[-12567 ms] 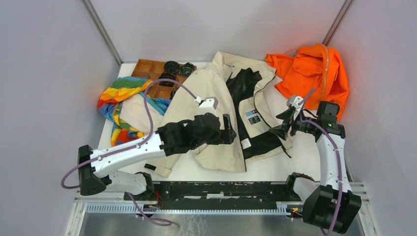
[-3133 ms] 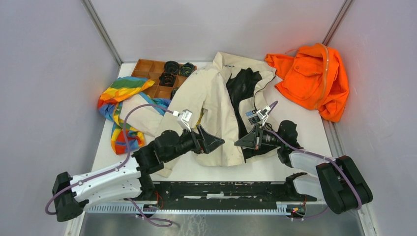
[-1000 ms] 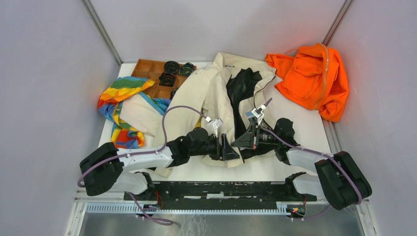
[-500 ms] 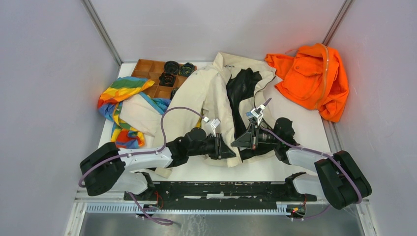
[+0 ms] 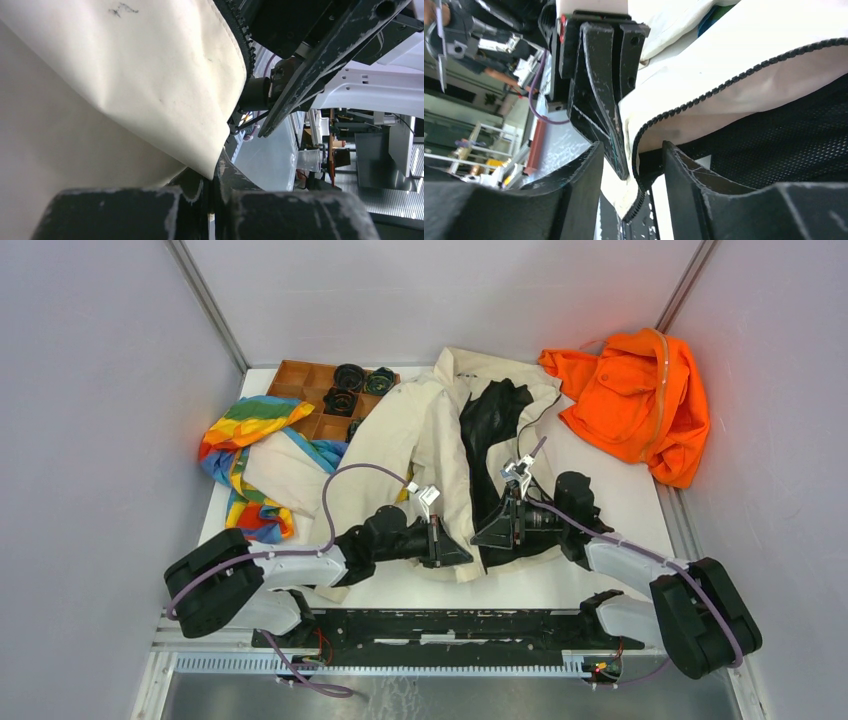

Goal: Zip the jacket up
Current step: Pick up the jacket from the center of the board.

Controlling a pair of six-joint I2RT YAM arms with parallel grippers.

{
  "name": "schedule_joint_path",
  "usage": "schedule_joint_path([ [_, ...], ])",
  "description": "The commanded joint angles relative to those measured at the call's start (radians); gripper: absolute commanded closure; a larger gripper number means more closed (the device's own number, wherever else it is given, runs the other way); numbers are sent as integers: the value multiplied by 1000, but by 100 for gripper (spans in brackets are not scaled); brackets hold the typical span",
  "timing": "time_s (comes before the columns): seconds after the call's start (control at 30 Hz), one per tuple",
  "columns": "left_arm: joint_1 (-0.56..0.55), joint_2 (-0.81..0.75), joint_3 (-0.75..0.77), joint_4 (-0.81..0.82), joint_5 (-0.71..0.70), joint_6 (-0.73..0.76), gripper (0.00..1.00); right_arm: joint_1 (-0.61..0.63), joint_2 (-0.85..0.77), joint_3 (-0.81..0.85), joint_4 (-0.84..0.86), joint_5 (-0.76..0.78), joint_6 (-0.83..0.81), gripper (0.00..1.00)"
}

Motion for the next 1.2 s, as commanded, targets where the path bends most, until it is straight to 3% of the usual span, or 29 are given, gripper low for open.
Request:
schedule_joint_path([
  [0.0, 13, -24, -30, 172, 68, 34, 98, 3, -40, 25, -93, -42, -147, 46],
  [0.2, 20, -3, -21, 201, 106, 50, 98, 5, -43, 14, -100, -43, -157, 55],
  [0.4, 27, 10, -28, 222, 116, 42, 98, 5, -47, 13, -72, -54, -145, 84],
  [0.57, 32, 11, -33, 229, 117, 29, 96, 8, -51, 2, 38, -81, -65, 100],
  [0.63, 32, 18, -32, 233, 118, 21, 93, 12, -50, 4, 61, -84, -47, 100],
  [0.83, 34, 43, -35, 255, 127, -19, 69, 15, -44, 7, 80, -83, -35, 100],
  [1.17, 35, 60, -30, 241, 137, -32, 61, 15, -50, 18, 4, -73, -96, 100],
])
